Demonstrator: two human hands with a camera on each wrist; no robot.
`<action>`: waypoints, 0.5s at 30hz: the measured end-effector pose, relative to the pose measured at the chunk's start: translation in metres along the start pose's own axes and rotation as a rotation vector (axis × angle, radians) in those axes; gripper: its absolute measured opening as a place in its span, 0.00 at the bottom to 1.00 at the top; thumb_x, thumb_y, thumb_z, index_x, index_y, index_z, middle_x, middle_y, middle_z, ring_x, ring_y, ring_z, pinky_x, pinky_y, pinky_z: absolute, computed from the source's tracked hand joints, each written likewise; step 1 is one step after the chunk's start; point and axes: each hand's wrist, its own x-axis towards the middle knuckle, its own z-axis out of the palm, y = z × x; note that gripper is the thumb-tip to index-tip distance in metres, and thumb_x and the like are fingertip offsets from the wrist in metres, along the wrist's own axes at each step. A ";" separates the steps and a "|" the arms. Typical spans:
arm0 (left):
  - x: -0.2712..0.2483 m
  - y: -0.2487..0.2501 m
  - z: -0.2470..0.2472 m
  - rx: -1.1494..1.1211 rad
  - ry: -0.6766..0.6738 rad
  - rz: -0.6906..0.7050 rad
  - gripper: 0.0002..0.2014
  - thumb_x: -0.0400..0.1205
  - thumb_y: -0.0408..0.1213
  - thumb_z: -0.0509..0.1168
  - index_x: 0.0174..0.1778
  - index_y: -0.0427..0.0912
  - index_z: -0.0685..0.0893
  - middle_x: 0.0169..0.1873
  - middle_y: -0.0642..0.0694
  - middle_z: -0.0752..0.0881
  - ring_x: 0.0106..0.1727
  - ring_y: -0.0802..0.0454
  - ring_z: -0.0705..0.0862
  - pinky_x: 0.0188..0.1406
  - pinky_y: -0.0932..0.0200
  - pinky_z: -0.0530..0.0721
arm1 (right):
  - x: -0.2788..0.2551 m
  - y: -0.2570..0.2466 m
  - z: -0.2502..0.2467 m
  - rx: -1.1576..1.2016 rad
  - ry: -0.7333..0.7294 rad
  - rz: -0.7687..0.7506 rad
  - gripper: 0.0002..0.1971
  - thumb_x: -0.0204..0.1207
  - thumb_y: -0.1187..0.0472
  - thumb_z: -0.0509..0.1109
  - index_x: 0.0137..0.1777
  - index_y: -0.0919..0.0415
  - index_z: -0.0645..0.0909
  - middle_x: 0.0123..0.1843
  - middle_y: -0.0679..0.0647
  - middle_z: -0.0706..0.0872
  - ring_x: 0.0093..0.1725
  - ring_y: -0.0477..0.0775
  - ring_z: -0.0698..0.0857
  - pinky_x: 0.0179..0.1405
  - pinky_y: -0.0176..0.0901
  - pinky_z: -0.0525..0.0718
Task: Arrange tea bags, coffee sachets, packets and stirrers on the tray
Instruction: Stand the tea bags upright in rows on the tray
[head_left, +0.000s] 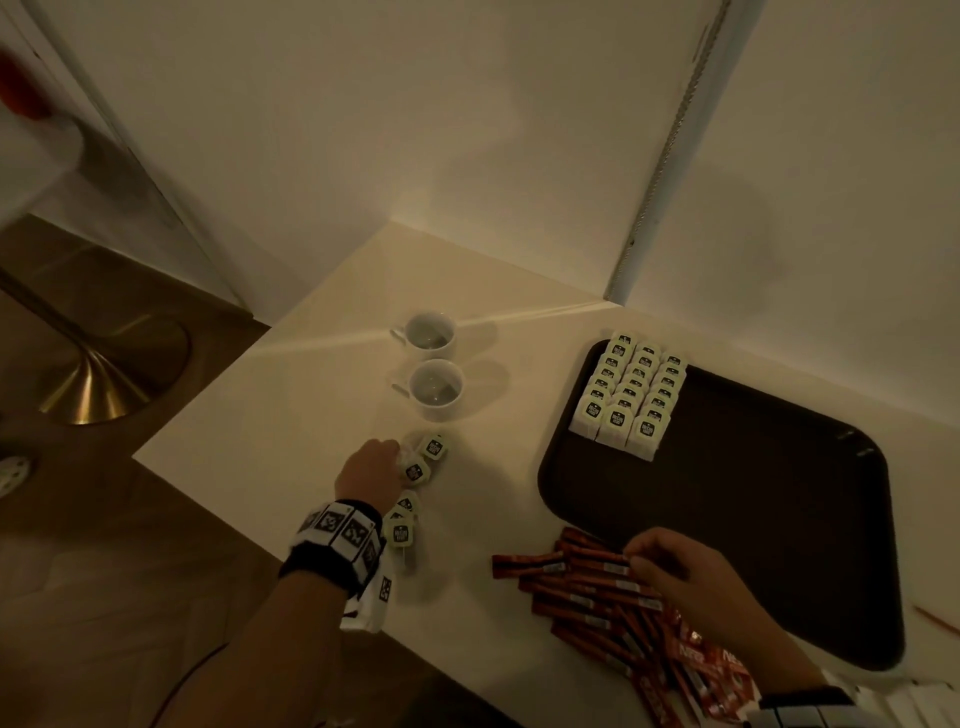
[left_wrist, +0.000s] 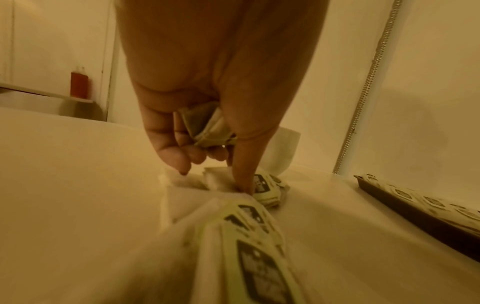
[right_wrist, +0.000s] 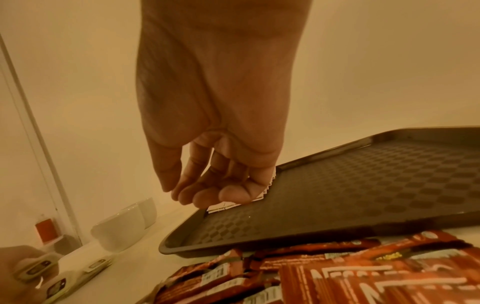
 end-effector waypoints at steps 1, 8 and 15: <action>0.000 0.001 -0.001 -0.013 0.017 0.011 0.12 0.81 0.40 0.63 0.58 0.41 0.79 0.57 0.41 0.78 0.60 0.41 0.79 0.56 0.51 0.77 | 0.000 0.000 -0.001 -0.003 -0.001 0.000 0.06 0.79 0.61 0.66 0.48 0.47 0.82 0.49 0.45 0.86 0.50 0.42 0.85 0.54 0.41 0.85; -0.020 0.026 -0.049 -0.441 0.124 0.198 0.13 0.76 0.36 0.73 0.33 0.42 0.74 0.29 0.48 0.74 0.34 0.51 0.76 0.30 0.63 0.66 | 0.010 -0.029 -0.005 -0.060 -0.035 -0.128 0.07 0.79 0.60 0.66 0.50 0.44 0.80 0.48 0.43 0.84 0.48 0.31 0.82 0.45 0.26 0.80; -0.059 0.117 -0.113 -1.173 -0.056 0.375 0.14 0.80 0.32 0.68 0.60 0.31 0.80 0.55 0.36 0.85 0.52 0.53 0.86 0.39 0.56 0.89 | 0.037 -0.130 -0.038 0.074 0.187 -0.480 0.07 0.78 0.60 0.68 0.54 0.51 0.82 0.46 0.45 0.83 0.47 0.36 0.81 0.43 0.22 0.78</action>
